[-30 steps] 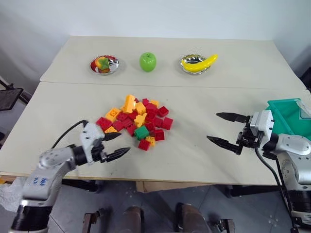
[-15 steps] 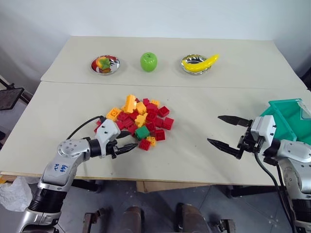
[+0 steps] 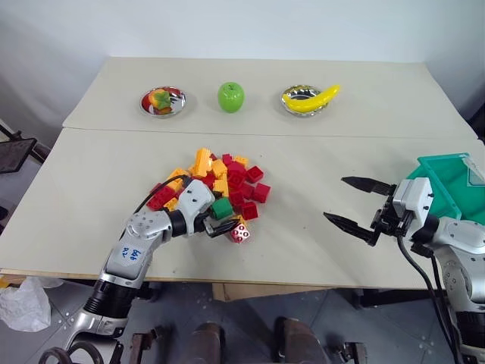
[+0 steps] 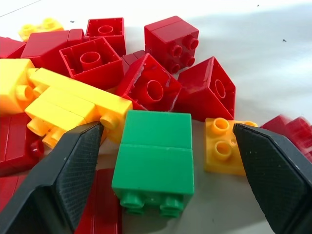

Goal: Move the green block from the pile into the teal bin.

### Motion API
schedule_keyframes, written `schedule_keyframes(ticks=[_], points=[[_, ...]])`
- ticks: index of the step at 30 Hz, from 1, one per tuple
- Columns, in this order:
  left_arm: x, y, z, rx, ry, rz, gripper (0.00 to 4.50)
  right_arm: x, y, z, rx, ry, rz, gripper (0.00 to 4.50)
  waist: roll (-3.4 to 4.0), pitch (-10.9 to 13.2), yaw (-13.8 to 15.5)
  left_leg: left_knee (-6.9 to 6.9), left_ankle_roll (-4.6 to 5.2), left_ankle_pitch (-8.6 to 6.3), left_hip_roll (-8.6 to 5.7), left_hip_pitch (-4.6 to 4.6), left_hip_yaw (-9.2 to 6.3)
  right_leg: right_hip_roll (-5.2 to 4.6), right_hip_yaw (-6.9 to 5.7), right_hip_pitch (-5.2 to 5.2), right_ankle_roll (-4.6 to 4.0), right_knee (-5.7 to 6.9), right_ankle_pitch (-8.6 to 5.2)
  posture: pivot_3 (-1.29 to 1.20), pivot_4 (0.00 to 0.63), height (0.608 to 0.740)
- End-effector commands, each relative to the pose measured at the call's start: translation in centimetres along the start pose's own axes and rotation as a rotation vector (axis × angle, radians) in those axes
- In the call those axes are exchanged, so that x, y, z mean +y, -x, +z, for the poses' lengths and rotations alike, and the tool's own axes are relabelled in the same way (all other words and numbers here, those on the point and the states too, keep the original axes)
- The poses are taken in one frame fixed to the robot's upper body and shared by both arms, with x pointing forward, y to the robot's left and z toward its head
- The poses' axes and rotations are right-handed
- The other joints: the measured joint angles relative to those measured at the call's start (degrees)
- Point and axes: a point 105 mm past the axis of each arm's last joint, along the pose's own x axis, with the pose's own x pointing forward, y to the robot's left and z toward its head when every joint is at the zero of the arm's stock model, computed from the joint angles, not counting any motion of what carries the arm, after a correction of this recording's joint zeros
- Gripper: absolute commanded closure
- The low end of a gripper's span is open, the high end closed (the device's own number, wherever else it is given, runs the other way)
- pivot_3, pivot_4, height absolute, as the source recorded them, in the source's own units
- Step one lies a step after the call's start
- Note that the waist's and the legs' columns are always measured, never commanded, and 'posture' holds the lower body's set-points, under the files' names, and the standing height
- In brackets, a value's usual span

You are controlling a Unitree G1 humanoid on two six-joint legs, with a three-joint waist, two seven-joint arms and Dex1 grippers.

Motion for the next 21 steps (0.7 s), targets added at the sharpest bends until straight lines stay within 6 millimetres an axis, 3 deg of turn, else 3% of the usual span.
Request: schedule_keyframes(ticks=[1, 9, 13, 17, 19, 21], points=[[0.6, 0.5, -0.7, 0.030, 0.011, 0.024, 0.64, -0.2, 0.0, 1.2, -0.036, 0.031, -0.010, 0.00, 0.00, 0.00, 0.00, 0.00, 0.00, 0.00, 0.00, 0.00, 0.00, 0.00, 0.00, 0.00, 0.00, 0.00, 0.00, 0.00, 0.150, 0.740], [2.2, 2.8, -1.0, 0.063, -0.021, 0.028, 3.00, -0.3, 0.2, 1.1, -0.035, 0.033, -0.022, 0.00, 0.00, 0.00, -0.14, 0.00, 0.00, 0.00, 0.01, 0.01, 0.01, 0.00, 0.01, 0.00, 0.00, 0.01, 0.00, 0.00, 0.150, 0.740], [2.2, 2.7, 1.3, -0.045, -0.029, -0.035, 2.99, -0.3, 0.1, 1.0, -0.037, 0.030, -0.021, 0.00, 0.00, 0.00, -0.11, 0.00, 0.00, 0.00, 0.01, 0.01, 0.01, 0.01, 0.01, 0.00, 0.00, 0.01, 0.00, 0.00, 0.150, 0.740], [0.6, 3.1, 7.1, -0.227, -0.094, -0.269, 2.99, -0.5, 0.6, 0.9, -0.028, 0.029, -0.043, 0.00, -0.02, 0.01, 0.16, 0.05, 0.00, 0.00, 0.01, -0.06, -0.01, 0.01, -0.01, -0.04, 0.00, 0.02, 0.00, 0.00, 0.150, 0.740], [-0.3, 1.6, 10.2, -0.265, -0.162, -0.394, 2.99, -1.0, 1.9, 0.7, -0.002, 0.035, -0.091, 0.00, -0.06, 0.04, 0.80, 0.16, 0.00, 0.00, -0.01, -0.17, -0.09, 0.01, -0.06, -0.04, 0.02, 0.01, 0.01, 0.00, 0.150, 0.740], [-1.0, 0.1, 11.3, -0.263, -0.210, -0.464, 2.99, -1.4, 2.8, 0.7, 0.016, 0.039, -0.126, 0.00, -0.04, 0.02, 1.53, 0.31, 0.07, -0.03, -0.07, -0.25, -0.12, 0.01, -0.08, -0.01, 0.11, -0.06, 0.07, 0.00, 0.150, 0.740]])
